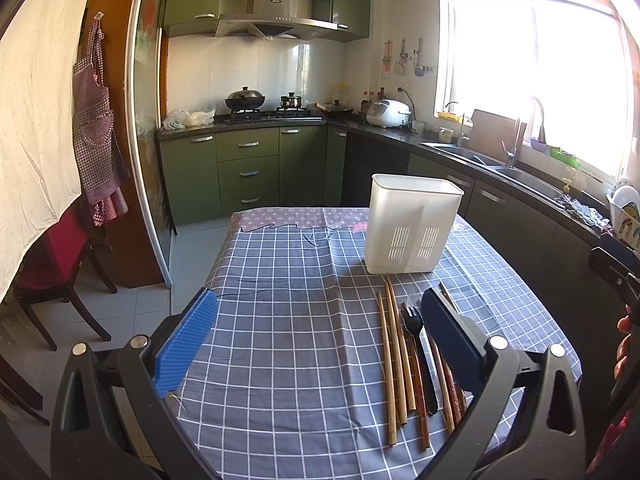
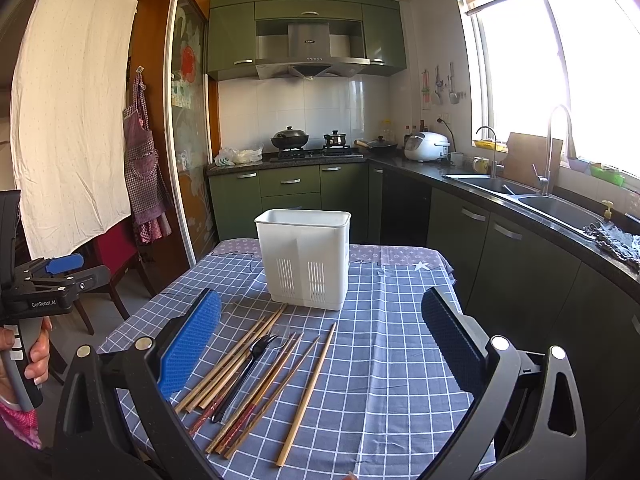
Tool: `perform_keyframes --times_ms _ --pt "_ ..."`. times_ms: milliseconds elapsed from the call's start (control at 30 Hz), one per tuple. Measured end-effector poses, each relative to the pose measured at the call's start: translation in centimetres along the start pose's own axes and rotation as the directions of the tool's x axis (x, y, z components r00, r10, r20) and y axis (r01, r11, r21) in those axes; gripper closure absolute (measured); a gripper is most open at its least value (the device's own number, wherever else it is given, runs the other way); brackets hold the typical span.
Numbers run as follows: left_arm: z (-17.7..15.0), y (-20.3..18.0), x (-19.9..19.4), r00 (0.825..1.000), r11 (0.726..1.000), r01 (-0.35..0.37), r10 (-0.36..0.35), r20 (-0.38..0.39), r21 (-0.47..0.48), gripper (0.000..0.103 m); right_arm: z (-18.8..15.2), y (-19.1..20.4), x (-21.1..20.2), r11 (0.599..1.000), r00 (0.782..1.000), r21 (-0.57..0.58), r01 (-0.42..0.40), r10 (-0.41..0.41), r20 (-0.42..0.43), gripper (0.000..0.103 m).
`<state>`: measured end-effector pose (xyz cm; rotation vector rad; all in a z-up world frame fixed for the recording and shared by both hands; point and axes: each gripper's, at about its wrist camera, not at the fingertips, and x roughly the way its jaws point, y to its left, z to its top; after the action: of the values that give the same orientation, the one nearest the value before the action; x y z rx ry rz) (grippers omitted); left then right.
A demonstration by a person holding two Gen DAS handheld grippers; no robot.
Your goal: Organize utensils
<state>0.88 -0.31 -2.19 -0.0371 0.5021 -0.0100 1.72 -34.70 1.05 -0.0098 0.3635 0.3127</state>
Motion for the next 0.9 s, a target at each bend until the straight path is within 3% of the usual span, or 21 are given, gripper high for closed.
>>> perform_keyframes --times_ms 633,900 --pt "-0.4 -0.3 0.3 1.000 1.000 0.003 -0.003 -0.010 0.006 0.006 -0.2 0.0 0.3 1.000 1.000 0.002 0.001 -0.001 -0.013 0.004" --pt "-0.1 -0.8 2.4 0.994 0.999 0.041 -0.039 -0.100 0.012 0.006 -0.2 -1.0 2.2 1.000 0.996 0.006 0.010 -0.010 -0.086 0.004"
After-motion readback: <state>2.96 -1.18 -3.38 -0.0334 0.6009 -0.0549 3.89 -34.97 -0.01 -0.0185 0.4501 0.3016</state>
